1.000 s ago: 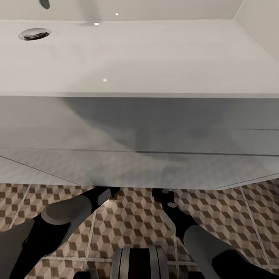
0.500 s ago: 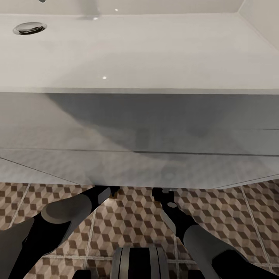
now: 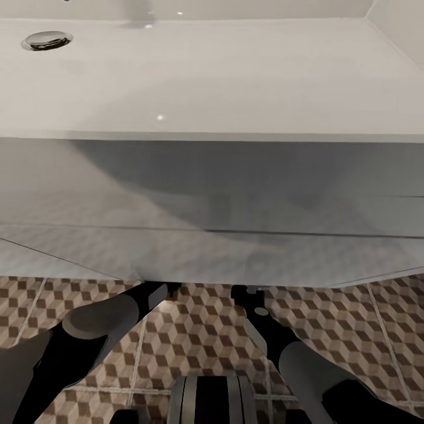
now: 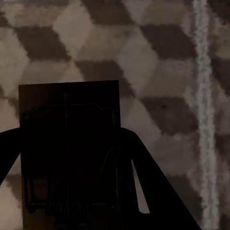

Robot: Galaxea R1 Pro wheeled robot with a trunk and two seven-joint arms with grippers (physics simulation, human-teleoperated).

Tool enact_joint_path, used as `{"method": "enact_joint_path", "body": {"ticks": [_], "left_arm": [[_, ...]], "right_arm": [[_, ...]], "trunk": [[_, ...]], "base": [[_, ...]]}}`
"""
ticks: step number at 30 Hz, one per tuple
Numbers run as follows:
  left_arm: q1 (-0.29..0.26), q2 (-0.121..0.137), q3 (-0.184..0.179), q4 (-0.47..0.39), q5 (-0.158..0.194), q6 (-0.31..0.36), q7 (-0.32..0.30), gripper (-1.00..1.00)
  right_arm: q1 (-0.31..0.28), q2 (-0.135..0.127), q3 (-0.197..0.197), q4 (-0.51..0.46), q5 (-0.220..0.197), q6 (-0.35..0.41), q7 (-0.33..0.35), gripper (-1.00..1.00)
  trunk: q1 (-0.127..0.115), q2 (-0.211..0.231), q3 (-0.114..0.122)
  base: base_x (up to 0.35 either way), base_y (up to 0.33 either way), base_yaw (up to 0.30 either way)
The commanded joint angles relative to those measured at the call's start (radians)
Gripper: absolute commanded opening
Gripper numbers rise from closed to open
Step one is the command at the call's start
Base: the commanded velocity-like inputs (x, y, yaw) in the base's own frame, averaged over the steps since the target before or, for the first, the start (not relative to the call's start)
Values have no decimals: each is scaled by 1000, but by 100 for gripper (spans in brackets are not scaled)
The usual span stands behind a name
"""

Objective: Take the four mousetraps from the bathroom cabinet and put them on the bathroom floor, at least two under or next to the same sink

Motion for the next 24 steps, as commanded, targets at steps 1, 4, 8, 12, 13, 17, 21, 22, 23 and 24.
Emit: {"method": "enact_joint_path", "body": {"ticks": [1, 4, 8, 12, 13, 17, 21, 22, 23, 24], "left_arm": [[-8, 1, 1, -1, 6, 2, 9, -100], [-8, 2, 2, 0, 6, 2, 9, -100], [-8, 3, 2, 1, 6, 2, 9, -100], [-8, 4, 3, 2, 6, 2, 9, -100], [-8, 4, 3, 2, 6, 2, 9, -100], [-8, 4, 3, 2, 6, 2, 9, -100], [-8, 3, 3, 1, 6, 2, 8, -100], [-8, 3, 3, 0, 6, 2, 8, -100], [-8, 3, 3, 0, 6, 2, 8, -100], [-8, 3, 3, 0, 6, 2, 8, -100]], "right_arm": [[-1, -1, 8, 1, -14, -5, -4, -100], [-1, -1, 9, 1, -13, -5, -4, -100], [-1, -1, 9, 1, -13, -5, -4, -100], [-1, 0, 9, 1, -13, -6, -4, -100], [-1, 1, 9, 1, -13, -6, -4, -100], [-1, 0, 9, 1, -13, -6, -4, -100], [-1, 0, 9, 1, -13, -6, -3, -100], [-1, 0, 9, 1, -13, -6, -3, -100], [-1, 0, 9, 1, -13, -6, -3, -100], [-1, 0, 9, 1, -13, -6, -3, -100]], "trunk": [[0, 0, -1], [0, 0, -5], [0, 0, -7], [0, 0, -7], [0, 0, -7], [0, 0, -7], [0, 0, -7], [0, 0, -7], [0, 0, -7], [0, 0, -8]], "base": [[0, 0, 131], [0, 0, 156], [0, 0, 77], [0, 0, 105], [0, 0, 219], [0, 0, 210], [0, 0, 50], [0, 0, 18], [0, 0, 12], [0, 0, 7]]}}
